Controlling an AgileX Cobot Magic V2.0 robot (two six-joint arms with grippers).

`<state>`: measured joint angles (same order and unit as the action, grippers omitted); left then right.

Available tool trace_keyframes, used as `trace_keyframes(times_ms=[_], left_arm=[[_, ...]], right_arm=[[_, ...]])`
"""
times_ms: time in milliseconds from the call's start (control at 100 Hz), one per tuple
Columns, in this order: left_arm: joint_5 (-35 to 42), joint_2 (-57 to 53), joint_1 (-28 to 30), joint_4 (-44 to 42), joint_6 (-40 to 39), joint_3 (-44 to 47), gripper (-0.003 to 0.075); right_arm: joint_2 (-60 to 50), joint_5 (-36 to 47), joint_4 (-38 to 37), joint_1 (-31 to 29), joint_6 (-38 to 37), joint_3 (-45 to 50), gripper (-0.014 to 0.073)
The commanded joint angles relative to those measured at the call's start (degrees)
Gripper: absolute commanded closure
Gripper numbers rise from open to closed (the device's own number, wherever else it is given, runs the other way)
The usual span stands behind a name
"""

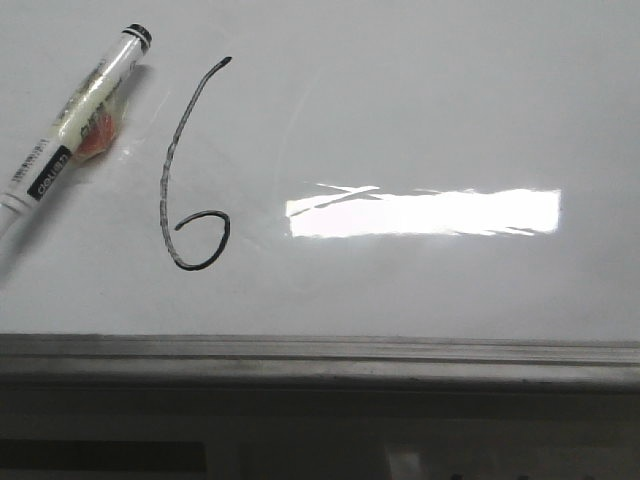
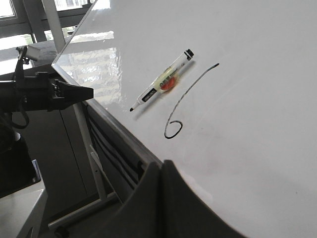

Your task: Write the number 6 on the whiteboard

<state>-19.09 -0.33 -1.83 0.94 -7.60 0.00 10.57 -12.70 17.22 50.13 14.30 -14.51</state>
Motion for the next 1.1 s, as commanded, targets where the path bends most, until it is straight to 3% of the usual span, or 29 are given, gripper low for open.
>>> trace_keyframes(times_ms=[0,140,240,420,500,620,710,790,950,1090], left_arm=[[2.6,-1.6,0.1,0.5,0.1,1.4,0.0741],[2.6,-1.6,0.1,0.5,0.1,1.4,0.0741],[2.6,-1.6,0.1,0.5,0.1,1.4,0.0741],[2.6,-1.6,0.1,0.5,0.1,1.4,0.0741],[2.6,-1.6,0.1,0.5,0.1,1.4,0.0741],[2.6,-1.6,0.1,0.5,0.1,1.4,0.0741],[2.6,-1.6,0.1,0.5,0.1,1.4,0.0741],[2.6,-1.6,0.1,0.5,0.1,1.4,0.0741],[2.6,-1.6,0.1,0.5,0.1,1.4,0.0741],[2.7,-1.6,0.1,0.5,0.1,1.4,0.0741]], right_arm=[[0.5,4.4,-0.2,0.1,0.8,-1.4,0.0657],[0.5,4.4,-0.2,-1.9,0.8,-1.3,0.0657],[0.5,4.4,-0.2,-6.8,0.8,-1.3,0.0657],[0.5,5.6,-0.2,-24.3,0.8,-0.6,0.0657],[0.5,10.6,-0.2,-31.9,0.8,2.0,0.0657],[0.5,18.1,-0.2,-38.7,0.7,6.9,0.0657],[0.4,20.6,-0.5,-42.0,-0.7,10.0,0.0657],[0.4,20.2,-5.1,-44.2,-1.2,11.9,0.0657],[0.4,20.0,-19.1,-46.8,-14.3,14.6,0.0657],[-1.1,16.8,-20.7,-48.5,-16.0,16.0,0.0657]])
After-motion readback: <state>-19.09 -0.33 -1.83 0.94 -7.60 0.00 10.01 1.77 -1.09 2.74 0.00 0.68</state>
